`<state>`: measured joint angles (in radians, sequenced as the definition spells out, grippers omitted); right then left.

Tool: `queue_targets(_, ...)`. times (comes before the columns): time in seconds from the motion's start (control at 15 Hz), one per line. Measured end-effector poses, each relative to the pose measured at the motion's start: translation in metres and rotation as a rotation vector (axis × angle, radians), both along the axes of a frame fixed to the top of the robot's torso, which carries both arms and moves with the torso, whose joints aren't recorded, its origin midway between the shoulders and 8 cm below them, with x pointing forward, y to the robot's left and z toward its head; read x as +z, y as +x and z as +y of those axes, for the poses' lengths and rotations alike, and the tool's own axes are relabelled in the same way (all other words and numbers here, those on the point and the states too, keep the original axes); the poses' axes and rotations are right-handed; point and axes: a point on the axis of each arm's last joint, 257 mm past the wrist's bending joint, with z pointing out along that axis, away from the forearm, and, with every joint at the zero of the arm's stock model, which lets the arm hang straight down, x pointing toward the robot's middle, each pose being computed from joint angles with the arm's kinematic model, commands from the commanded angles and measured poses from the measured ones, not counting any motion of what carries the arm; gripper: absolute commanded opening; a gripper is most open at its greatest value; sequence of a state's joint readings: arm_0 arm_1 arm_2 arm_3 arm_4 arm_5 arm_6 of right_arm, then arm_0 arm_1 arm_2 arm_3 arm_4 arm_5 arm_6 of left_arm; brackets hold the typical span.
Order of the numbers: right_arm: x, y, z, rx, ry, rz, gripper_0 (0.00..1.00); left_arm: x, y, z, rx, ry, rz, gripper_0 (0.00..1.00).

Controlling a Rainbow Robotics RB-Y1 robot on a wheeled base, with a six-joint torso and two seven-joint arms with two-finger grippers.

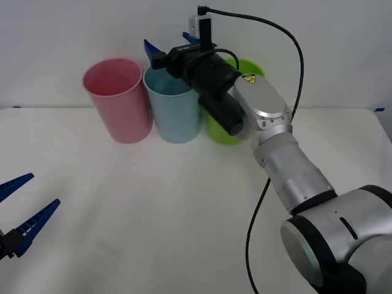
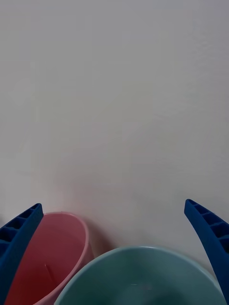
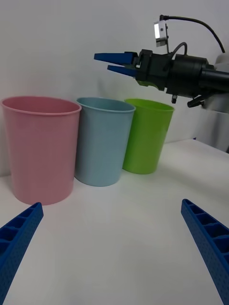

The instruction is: Grasp the object on the table and drop it into the matching bin: aluminum can to the light blue bin, PET bottle to the pink bin.

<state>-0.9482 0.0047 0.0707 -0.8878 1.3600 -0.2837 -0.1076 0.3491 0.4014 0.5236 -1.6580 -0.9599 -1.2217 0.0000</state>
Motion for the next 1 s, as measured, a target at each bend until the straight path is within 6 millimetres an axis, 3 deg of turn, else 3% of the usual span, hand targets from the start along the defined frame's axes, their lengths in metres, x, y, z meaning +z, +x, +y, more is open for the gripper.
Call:
queue_targets(0.2, 0.001, -0.003, -0.003, 0.026, 0.002, 0.000, 1.00, 0.000, 0.000, 0.000, 0.000, 0.000, 0.000, 1.00)
queue_targets(0.47, -0.003, -0.018, -0.025, 0.063, 0.008, -0.019, 1.00, 0.000, 0.000, 0.000, 0.000, 0.000, 0.000, 1.00)
queue_targets(0.73, -0.012, -0.049, -0.070, 0.076, -0.009, -0.063, 1.00, 0.000, 0.000, 0.000, 0.000, 0.000, 0.000, 1.00)
queue_targets(1.0, -0.036, -0.084, -0.122, 0.066, -0.057, -0.074, 1.00, 0.000, 0.000, 0.000, 0.000, 0.000, 0.000, 1.00)
